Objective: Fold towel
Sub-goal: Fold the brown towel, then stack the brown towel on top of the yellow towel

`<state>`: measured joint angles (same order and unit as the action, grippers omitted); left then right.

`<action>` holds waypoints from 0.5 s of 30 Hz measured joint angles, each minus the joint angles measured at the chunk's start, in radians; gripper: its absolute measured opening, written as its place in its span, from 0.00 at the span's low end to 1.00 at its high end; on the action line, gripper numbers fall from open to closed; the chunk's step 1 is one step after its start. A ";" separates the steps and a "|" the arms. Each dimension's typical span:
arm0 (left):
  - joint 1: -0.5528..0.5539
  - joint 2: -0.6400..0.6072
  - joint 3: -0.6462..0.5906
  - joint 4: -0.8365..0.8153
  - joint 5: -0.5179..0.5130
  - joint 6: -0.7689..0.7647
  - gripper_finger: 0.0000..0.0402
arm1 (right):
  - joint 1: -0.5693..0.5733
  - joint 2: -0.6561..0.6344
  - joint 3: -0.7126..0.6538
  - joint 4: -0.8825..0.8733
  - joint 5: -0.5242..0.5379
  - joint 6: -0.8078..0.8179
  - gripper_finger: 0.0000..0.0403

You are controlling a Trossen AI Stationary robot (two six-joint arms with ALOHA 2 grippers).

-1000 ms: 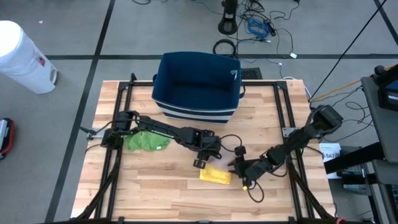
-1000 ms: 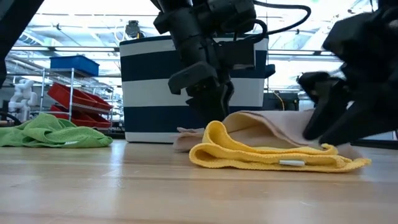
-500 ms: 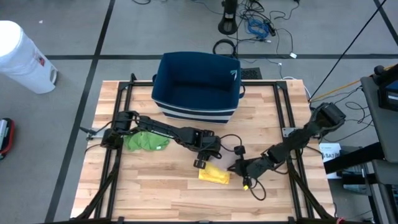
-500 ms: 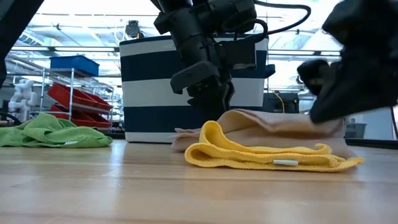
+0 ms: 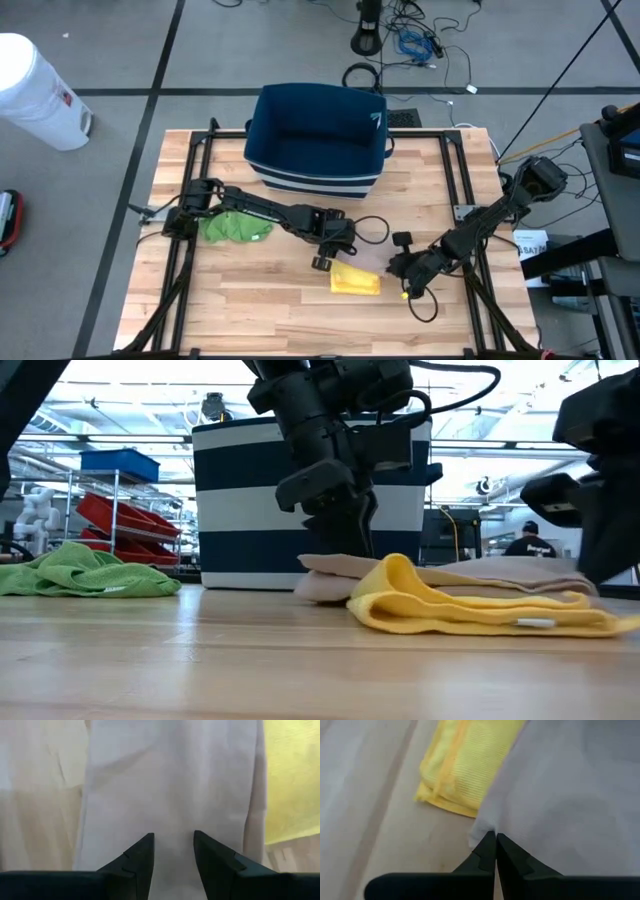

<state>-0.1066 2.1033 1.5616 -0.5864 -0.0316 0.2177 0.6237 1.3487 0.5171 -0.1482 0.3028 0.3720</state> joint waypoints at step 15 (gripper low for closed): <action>-0.048 -0.046 0.032 -0.036 -0.115 0.028 0.36 | 0.037 -0.061 0.000 0.014 0.014 0.058 0.36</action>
<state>-0.1542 2.0568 1.5940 -0.6221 -0.1468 0.2454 0.6608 1.2880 0.5171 -0.1343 0.3168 0.4300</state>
